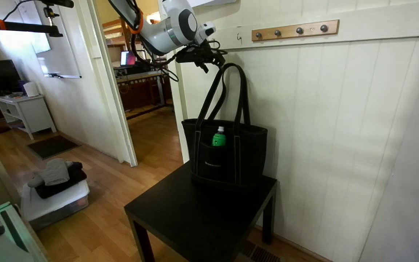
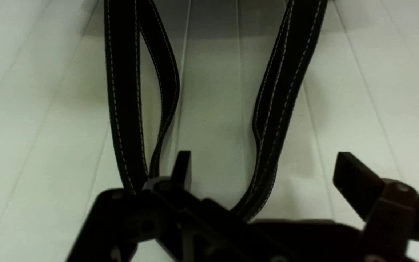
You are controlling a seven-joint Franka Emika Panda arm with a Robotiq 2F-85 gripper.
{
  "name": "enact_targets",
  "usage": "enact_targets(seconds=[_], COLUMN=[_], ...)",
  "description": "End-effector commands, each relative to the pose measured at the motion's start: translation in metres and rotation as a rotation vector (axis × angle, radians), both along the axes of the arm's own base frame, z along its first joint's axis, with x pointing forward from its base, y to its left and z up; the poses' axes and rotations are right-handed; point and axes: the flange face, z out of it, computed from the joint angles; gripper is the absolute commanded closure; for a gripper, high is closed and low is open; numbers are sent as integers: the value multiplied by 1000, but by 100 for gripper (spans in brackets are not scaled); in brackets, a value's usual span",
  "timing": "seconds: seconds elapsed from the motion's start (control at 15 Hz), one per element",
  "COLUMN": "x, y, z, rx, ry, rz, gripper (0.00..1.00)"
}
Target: Take the green bottle out of the black bag.
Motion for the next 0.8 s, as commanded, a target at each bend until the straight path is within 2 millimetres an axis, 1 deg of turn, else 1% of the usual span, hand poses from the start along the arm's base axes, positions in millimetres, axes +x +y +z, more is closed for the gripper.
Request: enact_targets(seconds=[0.0, 0.2, 0.27, 0.33, 0.4, 0.47, 0.6, 0.67, 0.73], x=[15, 25, 29, 31, 34, 35, 38, 39, 40], y=[7, 13, 15, 17, 18, 19, 19, 18, 16], z=[-12, -20, -23, -25, -27, -29, -28, -28, -28], rx=[10, 13, 11, 8, 10, 11, 14, 18, 20], ry=[-60, -82, -85, -87, -89, -89, -95, -97, -94], rz=[22, 33, 35, 39, 41, 42, 42, 43, 39], gripper=[0, 0, 5, 23, 30, 32, 47, 57, 63])
